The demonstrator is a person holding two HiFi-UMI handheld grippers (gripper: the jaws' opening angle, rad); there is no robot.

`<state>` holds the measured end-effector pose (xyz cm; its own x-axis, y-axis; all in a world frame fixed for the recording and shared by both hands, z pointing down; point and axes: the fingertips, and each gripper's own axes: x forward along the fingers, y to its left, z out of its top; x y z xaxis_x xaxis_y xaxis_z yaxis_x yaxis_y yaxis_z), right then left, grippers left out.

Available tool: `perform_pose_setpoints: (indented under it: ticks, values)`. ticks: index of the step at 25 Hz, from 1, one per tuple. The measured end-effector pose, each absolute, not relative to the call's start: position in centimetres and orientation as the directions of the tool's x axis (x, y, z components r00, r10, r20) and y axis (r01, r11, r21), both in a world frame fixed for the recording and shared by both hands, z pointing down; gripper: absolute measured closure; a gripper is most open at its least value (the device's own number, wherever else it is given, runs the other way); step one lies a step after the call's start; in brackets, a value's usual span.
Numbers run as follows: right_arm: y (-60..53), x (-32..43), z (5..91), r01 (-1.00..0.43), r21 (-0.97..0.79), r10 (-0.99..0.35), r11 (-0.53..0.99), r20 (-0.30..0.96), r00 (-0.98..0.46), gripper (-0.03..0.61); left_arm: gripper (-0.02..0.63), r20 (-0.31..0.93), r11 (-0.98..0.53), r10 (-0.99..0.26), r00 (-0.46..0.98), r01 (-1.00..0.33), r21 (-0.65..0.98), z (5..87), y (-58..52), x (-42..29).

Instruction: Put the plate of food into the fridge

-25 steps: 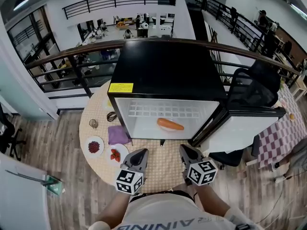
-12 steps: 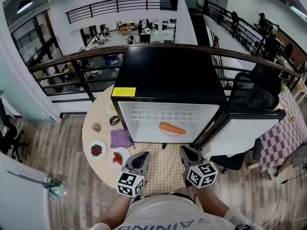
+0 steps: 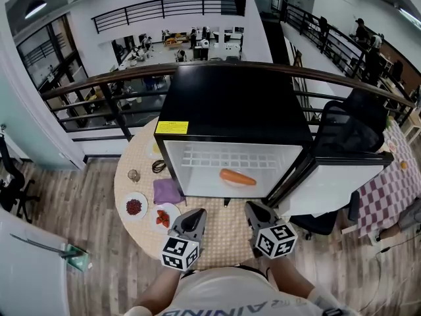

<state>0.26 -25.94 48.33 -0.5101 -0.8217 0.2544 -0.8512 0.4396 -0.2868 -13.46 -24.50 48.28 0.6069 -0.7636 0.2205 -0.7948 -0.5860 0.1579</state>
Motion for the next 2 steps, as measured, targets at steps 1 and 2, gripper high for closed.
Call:
perform_pose_setpoints:
  ticks: [1, 2]
  values:
    - [-25.96, 0.24, 48.39, -0.851, -0.288, -0.821, 0.439, 0.255, -0.510, 0.558, 0.606, 0.220, -0.586, -0.764, 0.607, -0.795, 0.158, 48.25, -24.54, -13.47]
    - [-25.98, 0.23, 48.45, -0.851, -0.289, -0.821, 0.439, 0.256, -0.511, 0.558, 0.606, 0.219, -0.586, -0.764, 0.606, -0.795, 0.157, 48.23, -24.57, -13.48]
